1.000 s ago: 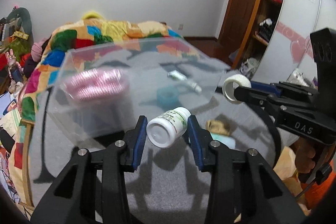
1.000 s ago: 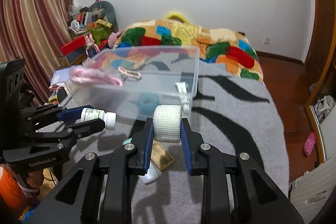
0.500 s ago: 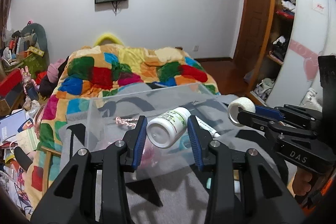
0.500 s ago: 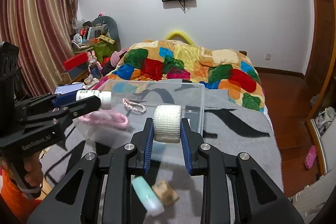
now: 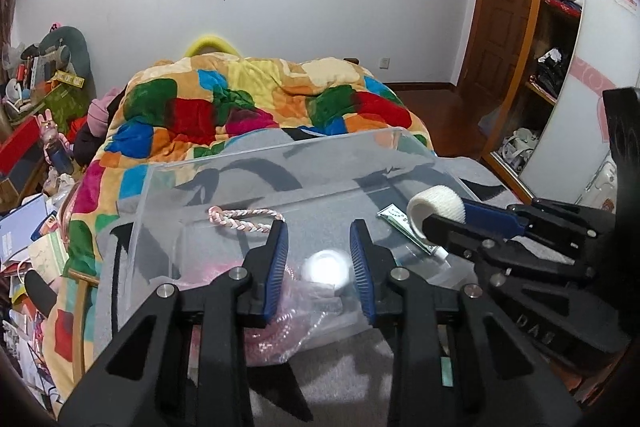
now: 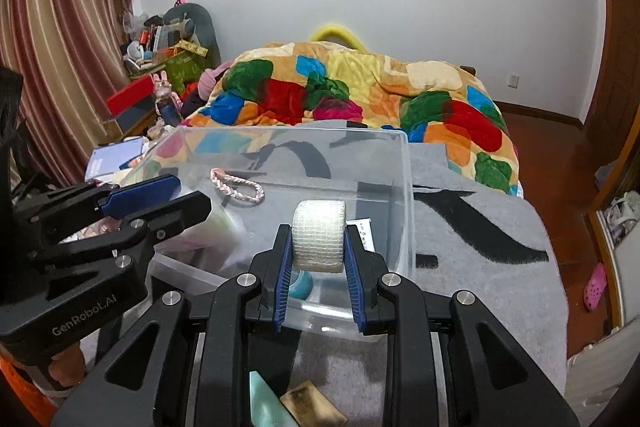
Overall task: Organize objects
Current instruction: 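Place the pill bottle into the box with the left tool while the right tool places the mesh roll in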
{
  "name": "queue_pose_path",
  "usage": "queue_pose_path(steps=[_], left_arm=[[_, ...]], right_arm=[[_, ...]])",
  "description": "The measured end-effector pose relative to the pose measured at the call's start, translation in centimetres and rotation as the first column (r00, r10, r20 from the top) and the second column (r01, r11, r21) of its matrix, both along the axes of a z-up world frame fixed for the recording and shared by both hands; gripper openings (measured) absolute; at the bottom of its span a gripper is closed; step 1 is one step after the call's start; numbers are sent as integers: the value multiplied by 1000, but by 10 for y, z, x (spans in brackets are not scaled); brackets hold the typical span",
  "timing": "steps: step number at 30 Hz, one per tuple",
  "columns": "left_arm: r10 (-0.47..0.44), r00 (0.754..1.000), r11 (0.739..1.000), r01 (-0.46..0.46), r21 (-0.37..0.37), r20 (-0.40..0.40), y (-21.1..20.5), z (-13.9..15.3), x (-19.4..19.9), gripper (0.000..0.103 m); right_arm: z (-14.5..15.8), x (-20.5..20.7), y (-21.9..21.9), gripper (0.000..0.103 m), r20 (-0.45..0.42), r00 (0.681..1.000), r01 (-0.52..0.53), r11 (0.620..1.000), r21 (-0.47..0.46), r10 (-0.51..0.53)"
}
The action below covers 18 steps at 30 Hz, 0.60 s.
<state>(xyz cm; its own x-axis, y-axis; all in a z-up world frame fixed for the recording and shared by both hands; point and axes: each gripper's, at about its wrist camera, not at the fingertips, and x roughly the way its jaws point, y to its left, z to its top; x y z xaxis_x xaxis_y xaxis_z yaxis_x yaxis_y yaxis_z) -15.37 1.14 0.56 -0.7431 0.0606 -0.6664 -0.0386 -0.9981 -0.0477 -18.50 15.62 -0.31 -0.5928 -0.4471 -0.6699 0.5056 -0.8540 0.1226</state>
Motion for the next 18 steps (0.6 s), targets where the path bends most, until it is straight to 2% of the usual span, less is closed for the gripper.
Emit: queue_pose_path(steps=[7, 10, 13, 16, 18], left_arm=[[-2, 1000, 1000, 2, 9, -2, 0, 2, 5, 32], [-13, 1000, 1000, 13, 14, -10, 1, 5, 12, 33], [-25, 999, 999, 25, 25, -24, 2, 10, 23, 39], [-39, 998, 999, 41, 27, -39, 4, 14, 36, 45], [-50, 998, 998, 51, 23, -49, 7, 17, 44, 55]], right_arm=[[-4, -1, -9, 23, 8, 1000, -6, 999, 45, 6], [-4, 0, -7, 30, 17, 1000, -11, 999, 46, 10], [-1, 5, -3, 36, 11, 1000, -15, 999, 40, 14], [4, 13, 2, 36, -10, 1000, -20, 999, 42, 21], [8, 22, 8, 36, -29, 999, -24, 999, 45, 25]])
